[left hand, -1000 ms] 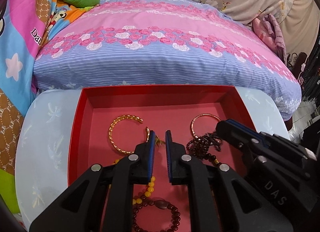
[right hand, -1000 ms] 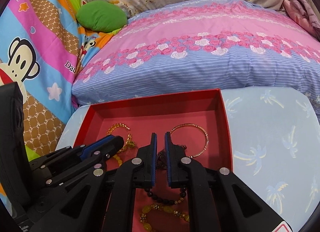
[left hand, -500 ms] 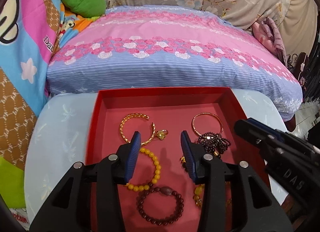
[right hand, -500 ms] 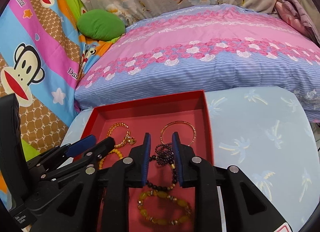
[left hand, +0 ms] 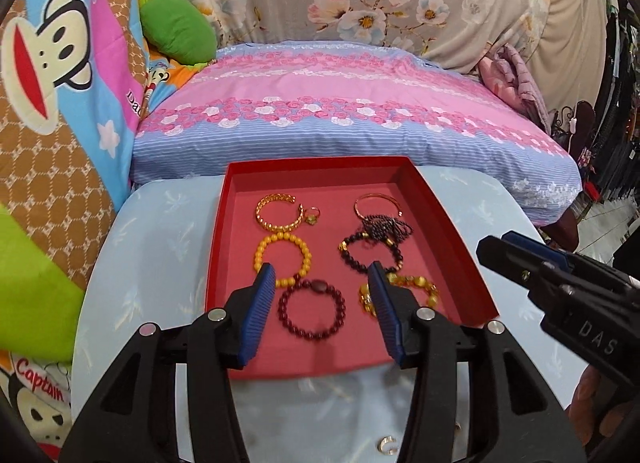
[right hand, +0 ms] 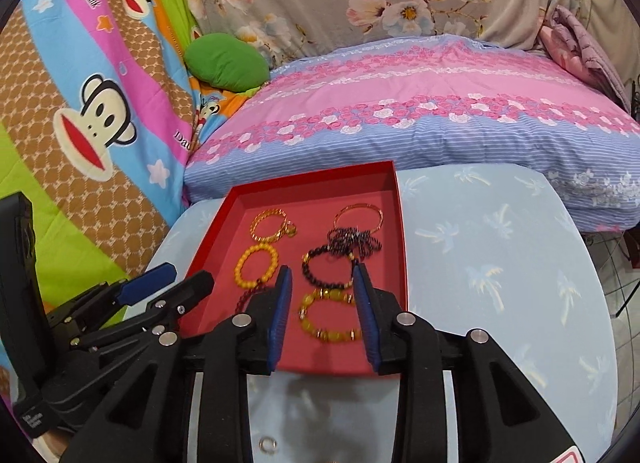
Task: Organize jewelry
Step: 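Withdraw both grippers to the two gold hoop earrings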
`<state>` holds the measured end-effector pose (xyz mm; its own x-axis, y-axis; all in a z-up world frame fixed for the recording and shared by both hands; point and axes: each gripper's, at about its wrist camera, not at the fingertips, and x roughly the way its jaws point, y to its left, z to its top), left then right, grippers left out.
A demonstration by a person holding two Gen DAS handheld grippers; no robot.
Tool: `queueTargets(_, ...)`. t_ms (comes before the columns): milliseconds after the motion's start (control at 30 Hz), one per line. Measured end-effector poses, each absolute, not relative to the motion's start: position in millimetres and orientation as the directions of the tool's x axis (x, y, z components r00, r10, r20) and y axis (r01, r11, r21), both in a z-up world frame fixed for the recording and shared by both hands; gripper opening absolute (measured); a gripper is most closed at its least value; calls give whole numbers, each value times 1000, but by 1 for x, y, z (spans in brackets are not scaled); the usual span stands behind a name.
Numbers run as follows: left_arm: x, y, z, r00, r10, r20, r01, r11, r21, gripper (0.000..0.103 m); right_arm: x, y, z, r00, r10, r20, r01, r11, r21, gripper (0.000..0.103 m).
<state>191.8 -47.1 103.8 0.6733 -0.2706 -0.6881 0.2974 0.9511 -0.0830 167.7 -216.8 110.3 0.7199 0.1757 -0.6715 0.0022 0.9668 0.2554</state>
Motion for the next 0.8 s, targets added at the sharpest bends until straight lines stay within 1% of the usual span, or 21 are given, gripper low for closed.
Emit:
queueTargets(200, 149, -33, 102, 676, -270, -685, 286, 954, -94, 48, 118, -206, 102, 714, 166, -680, -5, 973, 232, 33)
queueTargets(333, 125, -29, 89, 665, -258, -701, 274, 957, -92, 51, 92, -206, 85, 687, 175, -706, 7, 969, 247, 34)
queueTargets(500, 98, -32, 68, 646, -246, -722, 276, 958, -79, 51, 67, -204, 60, 647, 175, -742, 22, 969, 248, 34)
queueTargets(800, 71, -35, 37, 639, -216, -739, 256, 965, -61, 51, 45, -191, 24, 623, 104, -775, 33, 987, 158, 34)
